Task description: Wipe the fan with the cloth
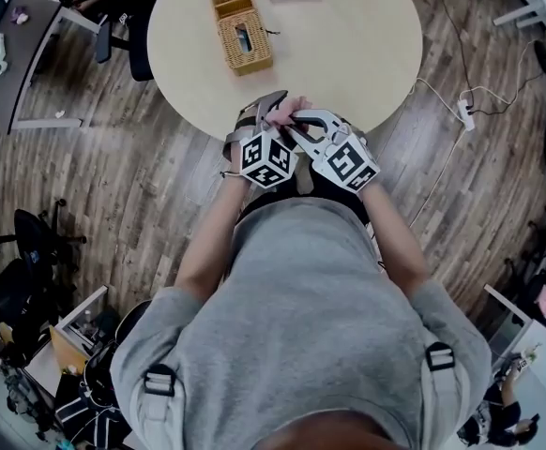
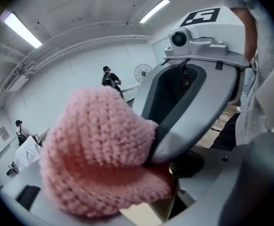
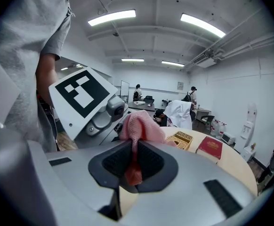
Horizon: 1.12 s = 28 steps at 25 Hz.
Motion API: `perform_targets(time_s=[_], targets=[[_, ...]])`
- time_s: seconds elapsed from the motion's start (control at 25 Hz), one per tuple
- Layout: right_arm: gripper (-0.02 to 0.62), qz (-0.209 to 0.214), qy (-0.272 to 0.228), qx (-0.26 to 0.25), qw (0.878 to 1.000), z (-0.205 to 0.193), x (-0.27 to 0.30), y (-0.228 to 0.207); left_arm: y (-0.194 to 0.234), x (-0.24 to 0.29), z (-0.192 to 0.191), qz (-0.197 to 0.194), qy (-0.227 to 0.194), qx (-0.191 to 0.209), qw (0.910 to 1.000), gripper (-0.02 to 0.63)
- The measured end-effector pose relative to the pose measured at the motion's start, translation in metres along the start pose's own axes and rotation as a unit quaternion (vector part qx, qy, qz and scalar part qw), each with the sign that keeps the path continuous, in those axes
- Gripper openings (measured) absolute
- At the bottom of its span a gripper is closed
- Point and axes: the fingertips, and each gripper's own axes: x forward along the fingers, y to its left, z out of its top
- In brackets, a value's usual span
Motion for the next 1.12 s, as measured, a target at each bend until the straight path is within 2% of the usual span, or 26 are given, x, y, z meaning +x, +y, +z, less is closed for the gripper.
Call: perform_targets(time_s=[0.24, 0.48, 0.68, 0.92, 1.12], targets=[[0.037, -0.005, 0.005, 0.001, 1.0, -0.006, -0.016, 0.002, -0.002, -0.003, 0.007, -0.003, -0.006, 0.007, 1.0, 0.39], [0.037, -0.046, -0.005, 0.02, 0.999, -0.002, -0.029, -0.01, -0.008, -0.008, 0.009, -0.013, -0.008, 0.018, 0.9997, 0.39], [0.037, -0.066, -0.012, 0.017, 0.998, 0.006, -0.027, -0.015, -0.015, -0.012, 0.01, -0.016, -0.009, 0.028, 0.9994, 0.39], [0.037, -0.065, -0.006, 0.005, 0.998, 0.014, -0.014, -0.008, -0.023, -0.015, 0.009, -0.026, -0.007, 0.033, 0.9991, 0.39], [0.037, -0.05, -0.001, 0.017, 0.999, 0.012, -0.007, 0.002, -0.025, -0.017, 0.002, -0.027, 0.001, 0.031, 0.9991, 0.39]])
